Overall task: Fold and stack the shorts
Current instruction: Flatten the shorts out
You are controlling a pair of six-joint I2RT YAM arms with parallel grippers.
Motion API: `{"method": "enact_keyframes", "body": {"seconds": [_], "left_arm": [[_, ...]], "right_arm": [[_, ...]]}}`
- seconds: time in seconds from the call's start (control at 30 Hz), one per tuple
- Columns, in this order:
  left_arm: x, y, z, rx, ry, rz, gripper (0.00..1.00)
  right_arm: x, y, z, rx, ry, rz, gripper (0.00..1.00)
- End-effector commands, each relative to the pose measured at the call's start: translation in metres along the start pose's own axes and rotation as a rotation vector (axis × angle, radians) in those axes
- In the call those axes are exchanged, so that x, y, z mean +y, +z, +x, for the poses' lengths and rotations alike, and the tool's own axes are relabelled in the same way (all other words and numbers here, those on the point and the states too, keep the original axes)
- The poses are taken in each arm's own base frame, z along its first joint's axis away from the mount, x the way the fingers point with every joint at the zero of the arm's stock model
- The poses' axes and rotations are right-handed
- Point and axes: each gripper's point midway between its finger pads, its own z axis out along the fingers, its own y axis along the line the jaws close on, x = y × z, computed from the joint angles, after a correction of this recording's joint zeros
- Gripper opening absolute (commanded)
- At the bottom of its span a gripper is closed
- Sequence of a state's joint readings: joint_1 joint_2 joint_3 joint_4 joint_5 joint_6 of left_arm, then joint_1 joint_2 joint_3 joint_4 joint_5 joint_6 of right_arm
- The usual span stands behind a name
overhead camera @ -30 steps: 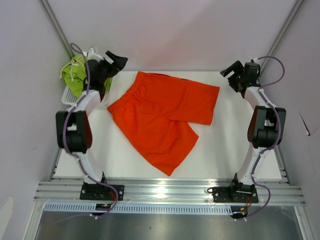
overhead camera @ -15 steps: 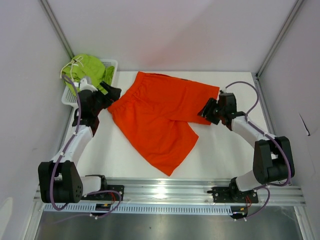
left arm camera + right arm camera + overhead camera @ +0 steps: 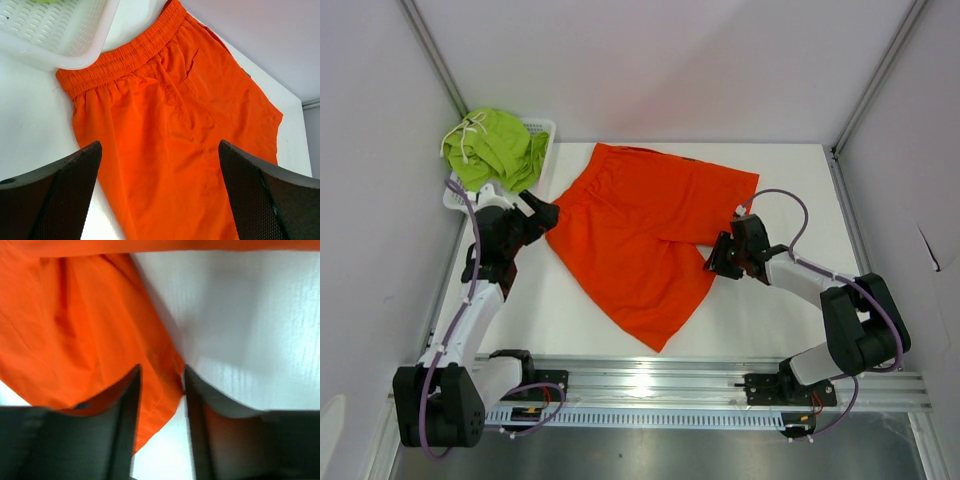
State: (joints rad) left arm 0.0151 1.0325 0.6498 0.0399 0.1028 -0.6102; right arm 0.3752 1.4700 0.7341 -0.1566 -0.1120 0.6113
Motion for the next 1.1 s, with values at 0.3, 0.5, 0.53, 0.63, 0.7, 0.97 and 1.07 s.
{"method": "enact_keyframes", "body": {"seconds": [0.3,0.5,0.53,0.63,0.7,0.97,1.07], "left_arm": [[0.023,0.002,0.028,0.026,0.025,-0.035,0.99],[0.031,0.011,0.045,0.065,0.018,-0.034,0.99],[0.033,0.011,0.048,0.07,0.016,-0.035,0.99],[0.035,0.012,0.052,0.074,0.011,-0.035,0.99],[0.037,0.013,0.057,0.081,0.003,-0.032,0.99],[0.041,0.021,0.082,0.117,-0.102,-0.002,0.99],[0.043,0.024,0.082,0.127,-0.102,-0.019,0.99]], "right_arm": [[-0.043,-0.019,-0.017,-0.129,0.067,0.208,0.0],[-0.063,-0.037,-0.028,-0.15,0.09,0.244,0.0],[-0.064,-0.038,-0.028,-0.148,0.088,0.246,0.05],[-0.062,-0.044,-0.028,-0.146,0.073,0.238,0.28],[-0.054,-0.054,-0.028,-0.157,0.064,0.215,0.4],[-0.033,-0.097,-0.006,-0.15,-0.025,0.157,0.67],[-0.02,-0.105,0.018,-0.101,-0.117,0.114,0.68]]}}
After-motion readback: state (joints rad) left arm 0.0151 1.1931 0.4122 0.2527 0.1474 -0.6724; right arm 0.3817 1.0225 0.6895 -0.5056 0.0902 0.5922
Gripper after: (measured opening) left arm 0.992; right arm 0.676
